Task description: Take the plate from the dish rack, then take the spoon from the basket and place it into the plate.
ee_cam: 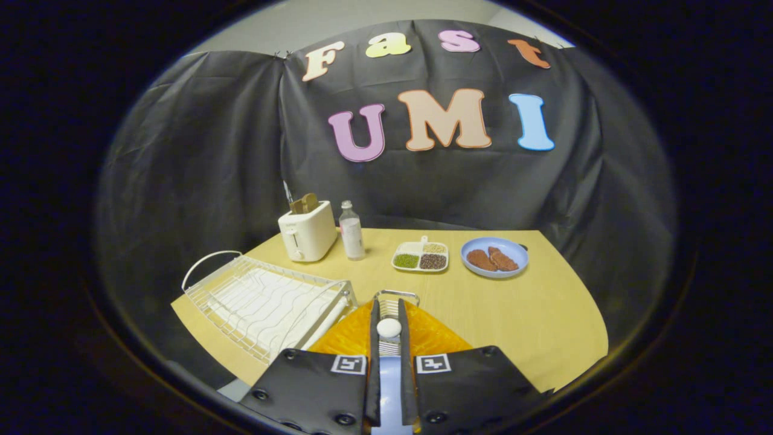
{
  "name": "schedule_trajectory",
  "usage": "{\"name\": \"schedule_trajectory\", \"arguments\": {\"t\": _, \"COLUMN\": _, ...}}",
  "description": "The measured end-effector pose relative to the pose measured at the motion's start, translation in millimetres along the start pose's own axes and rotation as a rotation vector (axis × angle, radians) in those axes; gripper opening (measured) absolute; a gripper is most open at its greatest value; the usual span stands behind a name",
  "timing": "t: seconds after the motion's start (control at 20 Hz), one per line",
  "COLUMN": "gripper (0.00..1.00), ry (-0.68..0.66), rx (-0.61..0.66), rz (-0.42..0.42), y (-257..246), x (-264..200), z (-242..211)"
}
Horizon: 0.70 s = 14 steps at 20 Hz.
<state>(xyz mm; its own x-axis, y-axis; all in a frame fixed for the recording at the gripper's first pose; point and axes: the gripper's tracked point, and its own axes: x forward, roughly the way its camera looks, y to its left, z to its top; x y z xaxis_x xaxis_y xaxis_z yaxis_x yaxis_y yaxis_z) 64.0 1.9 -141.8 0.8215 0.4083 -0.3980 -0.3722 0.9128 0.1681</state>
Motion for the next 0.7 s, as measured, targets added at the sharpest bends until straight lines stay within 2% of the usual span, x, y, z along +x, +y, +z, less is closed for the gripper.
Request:
{"name": "schedule_trajectory", "arguments": {"t": 0.3, "gripper": 0.16, "ry": -0.039, "rx": -0.002, "rz": -0.039, "y": 9.7, "x": -26.8, "z": 16.3}}
{"name": "schedule_trajectory", "arguments": {"t": 0.7, "gripper": 0.16, "ry": -0.029, "rx": 0.011, "rz": -0.081, "y": 14.9, "x": -43.3, "z": 3.2}}
